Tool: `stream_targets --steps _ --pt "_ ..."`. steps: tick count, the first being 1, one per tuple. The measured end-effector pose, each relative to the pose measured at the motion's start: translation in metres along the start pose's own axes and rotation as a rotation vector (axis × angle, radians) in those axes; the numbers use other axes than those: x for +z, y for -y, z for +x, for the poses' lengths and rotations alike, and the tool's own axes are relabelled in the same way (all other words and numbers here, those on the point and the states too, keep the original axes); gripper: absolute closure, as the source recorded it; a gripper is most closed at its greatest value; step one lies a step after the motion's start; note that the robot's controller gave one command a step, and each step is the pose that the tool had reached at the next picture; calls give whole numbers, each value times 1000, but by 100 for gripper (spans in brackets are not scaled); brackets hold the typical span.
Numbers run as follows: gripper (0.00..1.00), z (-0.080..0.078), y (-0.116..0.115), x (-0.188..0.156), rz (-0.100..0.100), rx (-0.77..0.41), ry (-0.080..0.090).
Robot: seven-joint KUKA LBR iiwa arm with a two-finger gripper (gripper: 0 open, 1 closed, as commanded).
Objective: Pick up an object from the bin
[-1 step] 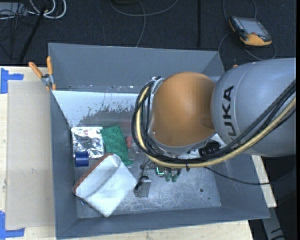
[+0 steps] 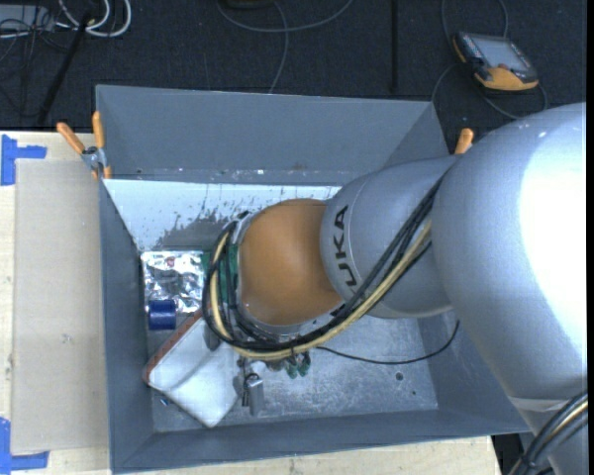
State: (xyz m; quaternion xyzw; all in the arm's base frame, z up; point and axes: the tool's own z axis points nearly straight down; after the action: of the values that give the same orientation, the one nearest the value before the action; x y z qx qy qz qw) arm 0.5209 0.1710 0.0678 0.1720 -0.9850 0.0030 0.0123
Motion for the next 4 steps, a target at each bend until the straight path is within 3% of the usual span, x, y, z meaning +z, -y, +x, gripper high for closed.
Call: stream_targets --steps 1,2,3,4 --pt "0 36 -52 -32 -2 -101 24" --pt "0 22 -87 -31 -3 -61 27" --pt "0 -34 -52 -2 1 -295 24" --pt "0 -39 -6 -3 2 -261 27"
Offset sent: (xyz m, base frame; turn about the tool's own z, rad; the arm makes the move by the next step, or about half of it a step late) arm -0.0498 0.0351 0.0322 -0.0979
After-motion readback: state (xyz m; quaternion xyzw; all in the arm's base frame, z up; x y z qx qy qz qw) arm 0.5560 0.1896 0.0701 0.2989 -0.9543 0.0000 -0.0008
